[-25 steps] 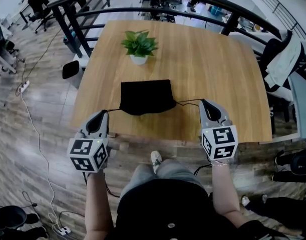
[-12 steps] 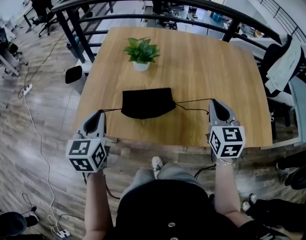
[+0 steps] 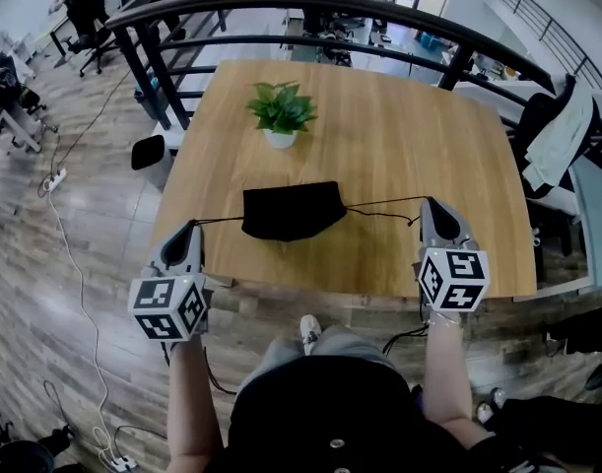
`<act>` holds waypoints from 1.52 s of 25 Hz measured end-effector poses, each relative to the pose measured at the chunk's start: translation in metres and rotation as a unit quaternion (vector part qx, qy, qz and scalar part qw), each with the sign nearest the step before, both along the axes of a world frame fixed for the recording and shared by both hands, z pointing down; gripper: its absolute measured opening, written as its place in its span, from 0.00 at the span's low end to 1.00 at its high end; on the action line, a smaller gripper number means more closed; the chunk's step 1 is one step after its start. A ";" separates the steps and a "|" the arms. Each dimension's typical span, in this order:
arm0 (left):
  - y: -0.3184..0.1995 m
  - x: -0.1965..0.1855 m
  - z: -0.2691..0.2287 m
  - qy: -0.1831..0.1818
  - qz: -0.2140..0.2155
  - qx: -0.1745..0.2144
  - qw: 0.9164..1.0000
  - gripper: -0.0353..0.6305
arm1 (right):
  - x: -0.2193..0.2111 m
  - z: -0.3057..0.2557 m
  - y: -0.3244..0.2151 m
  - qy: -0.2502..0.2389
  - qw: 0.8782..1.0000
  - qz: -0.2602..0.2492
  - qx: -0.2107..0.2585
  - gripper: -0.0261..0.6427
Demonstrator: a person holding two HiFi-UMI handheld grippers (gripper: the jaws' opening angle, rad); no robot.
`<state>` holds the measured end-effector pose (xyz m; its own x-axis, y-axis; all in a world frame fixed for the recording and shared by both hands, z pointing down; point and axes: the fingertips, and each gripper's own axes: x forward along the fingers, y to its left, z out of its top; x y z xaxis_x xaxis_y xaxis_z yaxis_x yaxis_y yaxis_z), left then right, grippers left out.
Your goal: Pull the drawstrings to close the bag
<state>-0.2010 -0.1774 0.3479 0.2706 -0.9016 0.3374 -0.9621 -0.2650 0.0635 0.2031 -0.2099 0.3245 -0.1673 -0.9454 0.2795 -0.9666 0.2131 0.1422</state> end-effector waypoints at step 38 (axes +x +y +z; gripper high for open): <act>-0.004 -0.008 0.061 0.000 -0.023 -0.090 0.996 0.08 | 0.010 0.073 -0.010 -0.021 0.995 0.001 -0.096 0.04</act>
<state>-0.2088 -0.1816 0.4092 0.2306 -0.8375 0.4953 -0.9730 -0.2053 0.1058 0.2136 -0.2202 0.3974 -0.1813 -0.8759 0.4471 -0.9712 0.2310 0.0588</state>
